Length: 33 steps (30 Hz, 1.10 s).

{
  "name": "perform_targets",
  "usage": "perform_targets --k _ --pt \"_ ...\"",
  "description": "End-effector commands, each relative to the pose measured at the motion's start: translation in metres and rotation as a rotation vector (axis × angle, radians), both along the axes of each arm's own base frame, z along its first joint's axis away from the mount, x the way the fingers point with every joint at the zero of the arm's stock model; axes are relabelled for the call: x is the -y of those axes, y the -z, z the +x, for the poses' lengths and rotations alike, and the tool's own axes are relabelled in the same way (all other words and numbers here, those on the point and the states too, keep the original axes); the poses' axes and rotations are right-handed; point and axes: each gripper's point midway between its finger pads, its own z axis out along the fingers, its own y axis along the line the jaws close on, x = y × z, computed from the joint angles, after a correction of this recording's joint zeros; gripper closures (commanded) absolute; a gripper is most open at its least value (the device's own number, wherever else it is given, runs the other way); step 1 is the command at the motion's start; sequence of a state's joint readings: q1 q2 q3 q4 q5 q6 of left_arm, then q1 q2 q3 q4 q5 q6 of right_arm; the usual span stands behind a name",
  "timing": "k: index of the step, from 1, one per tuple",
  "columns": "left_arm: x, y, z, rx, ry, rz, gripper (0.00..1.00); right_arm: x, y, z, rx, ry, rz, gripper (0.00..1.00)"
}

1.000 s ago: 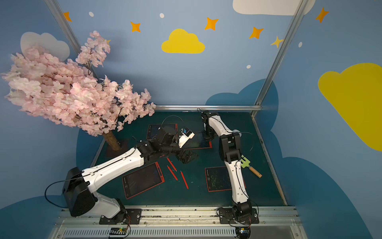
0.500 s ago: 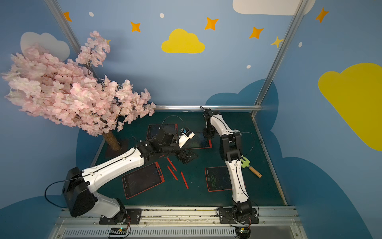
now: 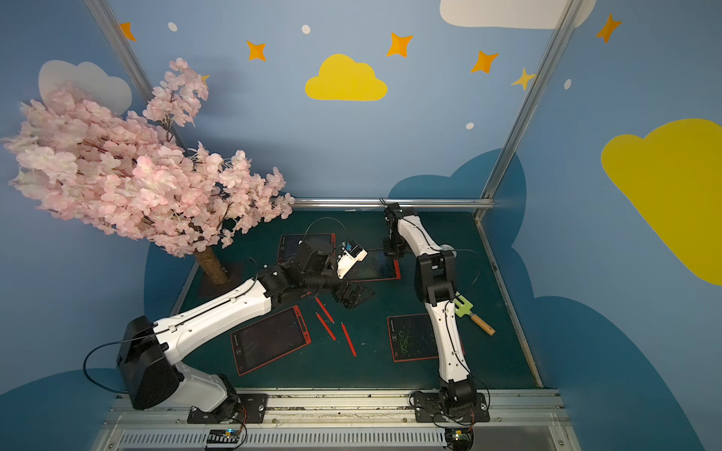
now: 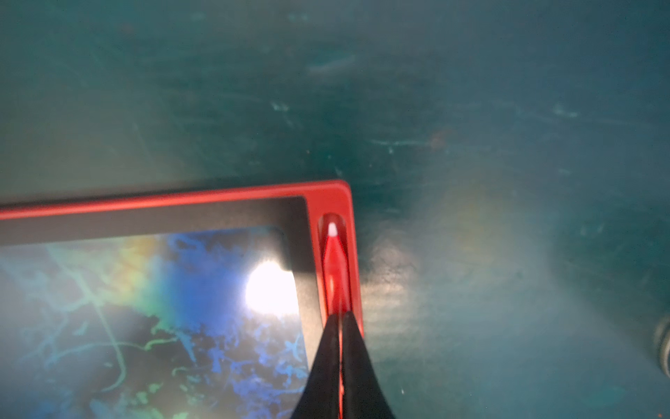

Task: Place the stylus back onto the writing tablet
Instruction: Place the stylus on the writing tablet.

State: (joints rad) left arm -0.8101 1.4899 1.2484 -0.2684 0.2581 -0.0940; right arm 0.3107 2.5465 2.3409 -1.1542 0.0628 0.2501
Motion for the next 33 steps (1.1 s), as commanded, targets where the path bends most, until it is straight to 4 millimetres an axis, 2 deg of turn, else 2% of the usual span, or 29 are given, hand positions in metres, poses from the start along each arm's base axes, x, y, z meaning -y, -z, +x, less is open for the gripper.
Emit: perform_targets --k 1,9,16,19,21,28,33 --pt "0.000 -0.011 -0.002 0.013 0.007 -0.018 0.01 0.000 0.023 0.003 -0.025 0.029 0.009 0.93" --pt "-0.001 -0.013 -0.001 0.013 0.002 -0.015 0.01 -0.005 0.021 -0.002 -0.008 0.012 -0.023 0.94" --pt "-0.001 -0.014 -0.002 0.010 0.003 -0.021 0.01 0.007 0.021 -0.003 -0.010 0.081 -0.048 0.92" --pt "-0.001 -0.012 -0.001 0.012 0.001 -0.014 0.01 0.003 0.026 -0.007 -0.039 0.097 -0.008 0.93" --pt "-0.001 -0.011 0.000 0.013 -0.003 -0.010 0.01 -0.006 0.026 -0.009 -0.049 0.093 0.065 0.94" --pt "0.000 -0.008 -0.001 0.002 0.001 -0.009 0.01 0.006 0.012 -0.005 -0.011 0.078 -0.003 0.93" --pt "-0.001 -0.009 0.000 0.006 -0.006 -0.008 0.01 -0.002 -0.017 0.005 0.093 0.046 0.034 0.86"
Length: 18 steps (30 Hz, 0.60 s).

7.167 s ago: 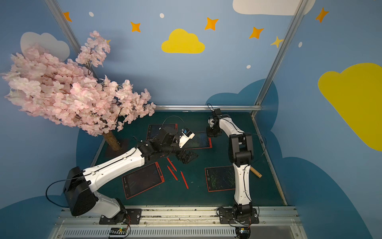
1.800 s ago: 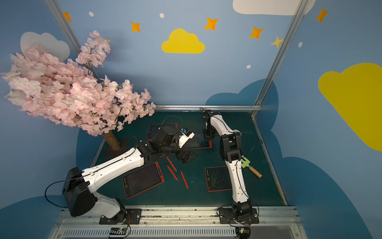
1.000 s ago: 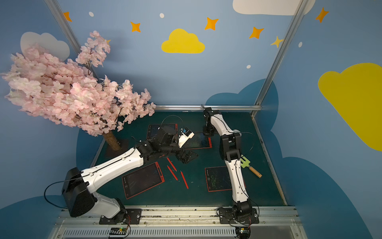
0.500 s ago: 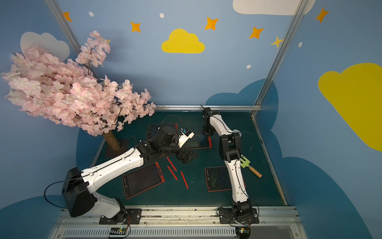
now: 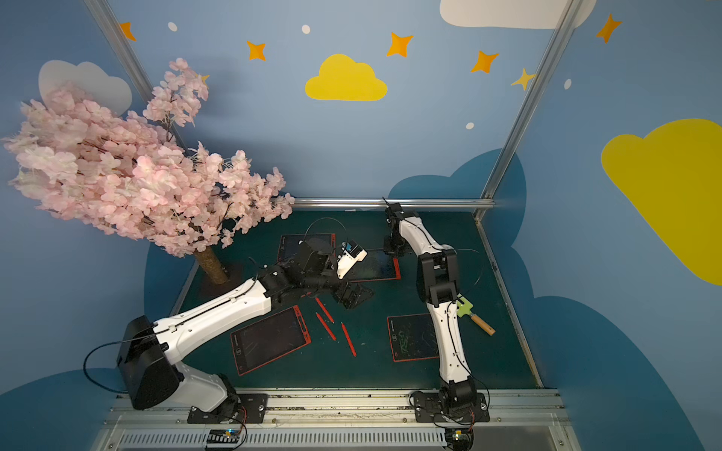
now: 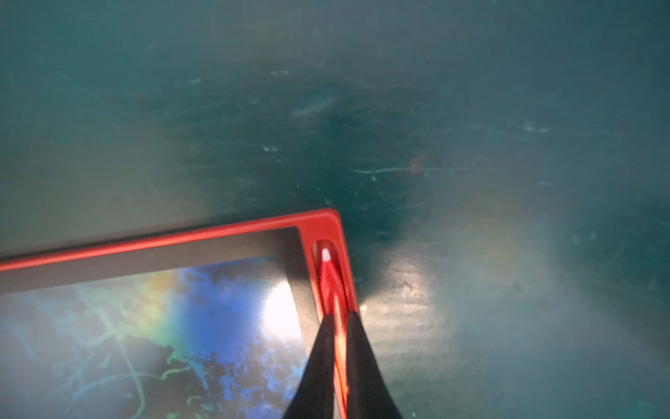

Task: Place the stylus back onto the writing tablet
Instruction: Place the stylus on the writing tablet.

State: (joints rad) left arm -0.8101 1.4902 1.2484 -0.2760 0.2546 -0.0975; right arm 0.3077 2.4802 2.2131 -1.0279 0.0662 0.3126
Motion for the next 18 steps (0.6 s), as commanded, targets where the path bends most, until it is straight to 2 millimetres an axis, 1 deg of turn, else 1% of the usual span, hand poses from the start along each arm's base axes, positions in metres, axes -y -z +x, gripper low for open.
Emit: perform_targets --k 1,5,9,11,13,16,18 --pt "0.000 -0.010 0.002 0.013 -0.005 -0.014 0.01 -0.005 -0.022 0.001 0.052 -0.025 0.012 0.83" --pt "-0.001 -0.011 0.003 0.016 -0.009 -0.017 0.01 -0.024 -0.045 0.007 0.128 -0.065 0.039 0.72" --pt "-0.003 -0.014 0.003 0.018 -0.012 -0.027 0.01 -0.050 -0.059 0.012 0.189 -0.126 0.080 0.59" --pt "-0.003 -0.015 0.003 0.015 -0.013 -0.031 0.01 -0.067 -0.060 0.014 0.202 -0.163 0.125 0.50" --pt "-0.004 -0.016 0.004 0.016 -0.015 -0.034 0.01 -0.079 -0.059 0.015 0.200 -0.177 0.150 0.44" --pt "-0.005 -0.018 0.004 0.025 -0.014 -0.036 0.01 -0.091 -0.057 0.016 0.197 -0.184 0.159 0.37" --pt "-0.006 -0.019 0.004 0.031 -0.012 -0.036 0.01 -0.101 -0.056 0.017 0.207 -0.209 0.171 0.27"
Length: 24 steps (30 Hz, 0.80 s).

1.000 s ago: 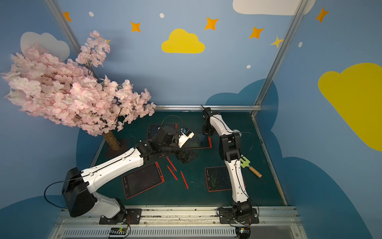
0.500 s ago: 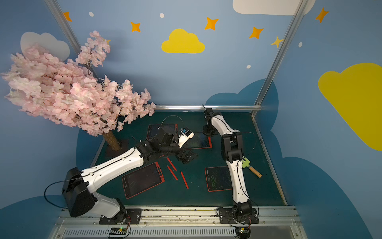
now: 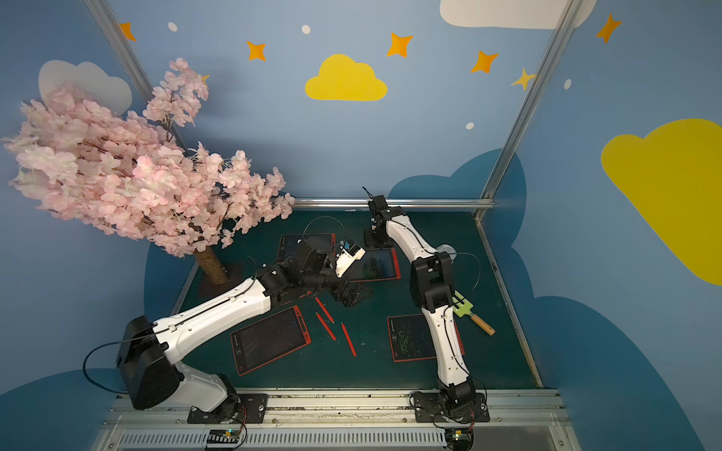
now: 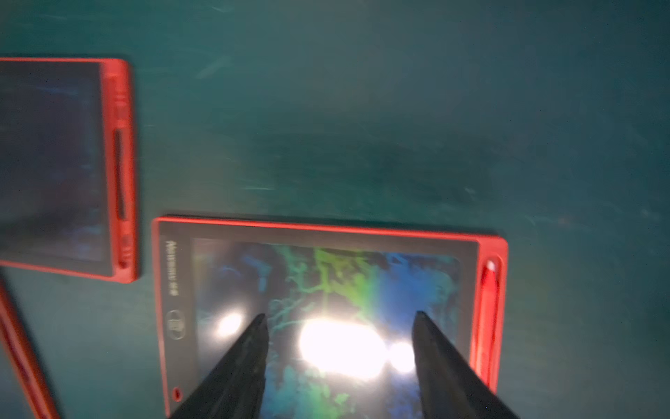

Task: Place the stylus back onto the writing tablet
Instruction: Place the stylus on the writing tablet.

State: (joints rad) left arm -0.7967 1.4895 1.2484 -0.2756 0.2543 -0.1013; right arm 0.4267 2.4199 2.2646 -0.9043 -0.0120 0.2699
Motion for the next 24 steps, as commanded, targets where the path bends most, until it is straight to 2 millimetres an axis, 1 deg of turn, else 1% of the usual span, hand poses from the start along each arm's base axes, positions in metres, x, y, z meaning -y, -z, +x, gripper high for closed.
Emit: perform_targets --k 1,4,7,11,16,18,24 --pt "-0.002 -0.019 -0.001 0.033 0.003 -0.035 0.01 -0.018 0.002 0.004 0.018 -0.044 0.031 0.22" --pt "-0.002 -0.020 -0.001 0.032 0.003 -0.040 0.01 -0.034 0.004 0.006 0.038 -0.082 0.061 0.12" --pt "-0.002 -0.020 -0.001 0.027 0.004 -0.043 0.01 -0.049 0.009 0.006 0.051 -0.117 0.089 0.07" --pt "-0.002 -0.020 -0.001 0.026 0.003 -0.044 0.01 -0.066 0.016 0.007 0.064 -0.158 0.116 0.04" --pt "-0.001 -0.019 -0.002 0.019 0.009 -0.047 0.01 -0.086 0.026 0.004 0.080 -0.260 0.146 0.02" --pt "-0.001 -0.018 -0.002 0.017 0.009 -0.044 0.01 -0.091 0.031 0.001 0.079 -0.304 0.148 0.02" --pt "-0.001 -0.018 -0.001 0.021 0.008 -0.044 0.01 -0.098 0.046 -0.007 0.051 -0.394 0.117 0.02"
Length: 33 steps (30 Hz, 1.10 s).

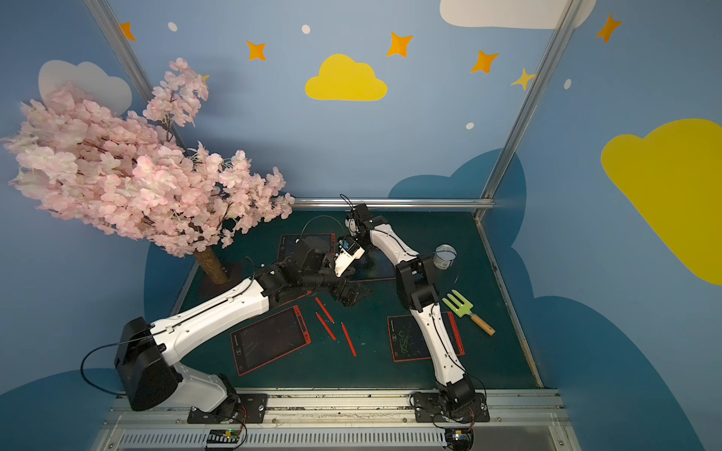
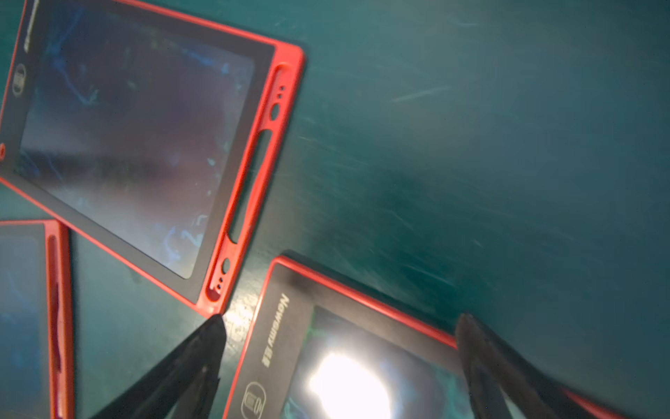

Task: Place the stylus back onto the writing tablet
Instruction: Place the stylus on the writing tablet, then move the writing tablet to the center of the board.

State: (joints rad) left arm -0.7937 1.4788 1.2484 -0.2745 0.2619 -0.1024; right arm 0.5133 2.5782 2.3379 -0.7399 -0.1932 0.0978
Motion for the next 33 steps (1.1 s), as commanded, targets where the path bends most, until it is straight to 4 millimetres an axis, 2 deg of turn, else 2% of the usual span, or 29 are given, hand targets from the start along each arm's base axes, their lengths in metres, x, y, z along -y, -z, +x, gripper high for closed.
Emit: perform_targets --k 1,5,11,17,23,26,33 --pt "0.000 -0.013 0.000 0.014 0.006 -0.032 0.01 -0.009 0.006 -0.006 0.003 -0.084 -0.017 0.02" --pt "0.001 -0.012 -0.001 0.013 0.007 -0.031 0.01 -0.013 0.013 -0.008 0.017 -0.111 -0.045 0.02" --pt "0.002 -0.010 0.000 0.005 0.009 -0.028 0.01 -0.007 0.031 -0.014 0.010 -0.150 -0.155 0.02" --pt "0.002 -0.009 0.000 -0.001 0.008 -0.027 0.01 0.005 0.033 -0.021 0.021 -0.189 -0.259 0.02" --pt "0.002 -0.010 0.000 -0.001 0.007 -0.029 0.01 0.020 0.036 -0.034 0.002 -0.214 -0.340 0.05" --pt "0.002 -0.010 0.000 -0.003 0.010 -0.032 0.01 0.039 0.037 -0.036 0.010 -0.183 -0.449 0.08" --pt "0.003 -0.011 -0.001 -0.007 0.012 -0.038 0.01 0.066 0.034 -0.062 -0.096 -0.202 -0.539 0.12"
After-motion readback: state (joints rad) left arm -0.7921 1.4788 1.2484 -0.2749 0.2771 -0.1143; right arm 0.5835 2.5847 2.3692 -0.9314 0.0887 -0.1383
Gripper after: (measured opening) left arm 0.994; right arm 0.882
